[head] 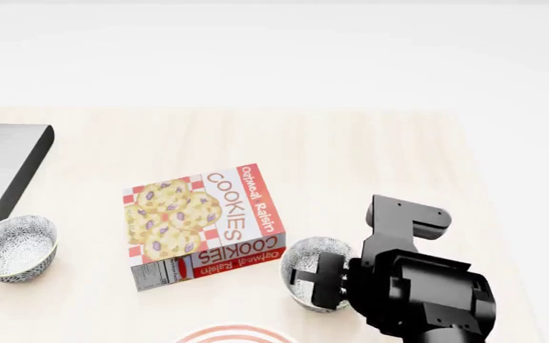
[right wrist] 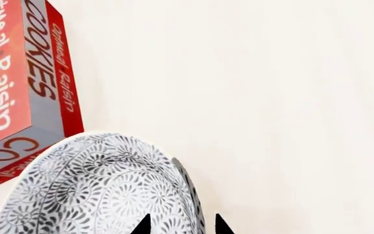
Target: Pick the akita bowl next to the plate and place it on the plate.
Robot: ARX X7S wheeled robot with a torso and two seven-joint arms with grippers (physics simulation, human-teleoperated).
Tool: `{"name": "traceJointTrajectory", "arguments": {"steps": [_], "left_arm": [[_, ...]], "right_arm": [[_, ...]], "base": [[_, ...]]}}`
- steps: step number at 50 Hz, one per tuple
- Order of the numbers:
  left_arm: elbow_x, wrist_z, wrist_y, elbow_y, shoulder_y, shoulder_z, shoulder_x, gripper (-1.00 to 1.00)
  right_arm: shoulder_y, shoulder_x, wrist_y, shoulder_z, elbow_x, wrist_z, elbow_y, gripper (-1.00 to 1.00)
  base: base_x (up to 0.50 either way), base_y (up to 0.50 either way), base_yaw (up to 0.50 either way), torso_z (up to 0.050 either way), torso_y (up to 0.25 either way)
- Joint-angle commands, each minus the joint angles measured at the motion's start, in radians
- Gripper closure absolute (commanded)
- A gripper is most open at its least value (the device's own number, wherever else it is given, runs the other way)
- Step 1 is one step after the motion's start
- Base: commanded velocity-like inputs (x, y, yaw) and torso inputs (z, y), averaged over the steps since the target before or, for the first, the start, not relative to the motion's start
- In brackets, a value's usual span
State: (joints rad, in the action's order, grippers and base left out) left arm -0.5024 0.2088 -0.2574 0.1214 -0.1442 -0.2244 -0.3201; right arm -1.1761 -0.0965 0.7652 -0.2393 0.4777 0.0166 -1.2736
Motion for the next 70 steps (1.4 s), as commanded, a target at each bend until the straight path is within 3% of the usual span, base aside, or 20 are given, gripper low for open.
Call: {"name": "traceJointTrajectory", "arguments": {"steps": [1, 12, 22, 34, 54, 59, 70], "left_arm": [[-0.003, 0.001, 0.002, -0.003, 0.0, 0.002, -0.002, -1.0], [-0.007, 0.006, -0.001, 0.004, 0.002, 0.003, -0.004, -1.0], [-0.009, 0.008, 0.0, 0.001, 0.001, 0.005, -0.005, -1.0], [-0.014, 0.015, -0.008, 0.013, 0.003, 0.007, -0.011, -1.0], [-0.012, 0.016, 0.005, 0.002, 0.003, 0.012, -0.011, -1.0], [-0.011, 0.013, 0.012, -0.006, 0.003, 0.013, -0.01, -1.0], [-0.016, 0.018, 0.007, 0.002, 0.006, 0.013, -0.013, -1.0]], "right_arm": [[0.039, -0.011, -0.007, -0.004, -0.02, -0.027, 0.079, 1.0], [0.231, -0.093, 0.164, -0.01, 0.017, -0.164, 0.661, 1.0], [0.294, -0.139, 0.322, 0.0, 0.073, -0.248, 1.017, 1.0], [0.301, -0.163, 0.485, 0.048, 0.154, -0.32, 1.289, 1.0], [0.275, -0.09, 0.798, 0.329, 0.445, -0.408, 1.437, 1.0], [0.29, -0.096, 0.798, 0.351, 0.597, -0.49, 1.404, 1.0], [0.335, -0.112, 0.772, 0.347, 0.719, -0.529, 1.372, 1.0]], "base": [[0.0, 0.0, 0.0, 0.0, 0.0], [0.0, 0.0, 0.0, 0.0, 0.0], [0.0, 0.0, 0.0, 0.0, 0.0], [0.0, 0.0, 0.0, 0.0, 0.0], [0.0, 0.0, 0.0, 0.0, 0.0], [0.0, 0.0, 0.0, 0.0, 0.0], [0.0, 0.0, 0.0, 0.0, 0.0]]}}
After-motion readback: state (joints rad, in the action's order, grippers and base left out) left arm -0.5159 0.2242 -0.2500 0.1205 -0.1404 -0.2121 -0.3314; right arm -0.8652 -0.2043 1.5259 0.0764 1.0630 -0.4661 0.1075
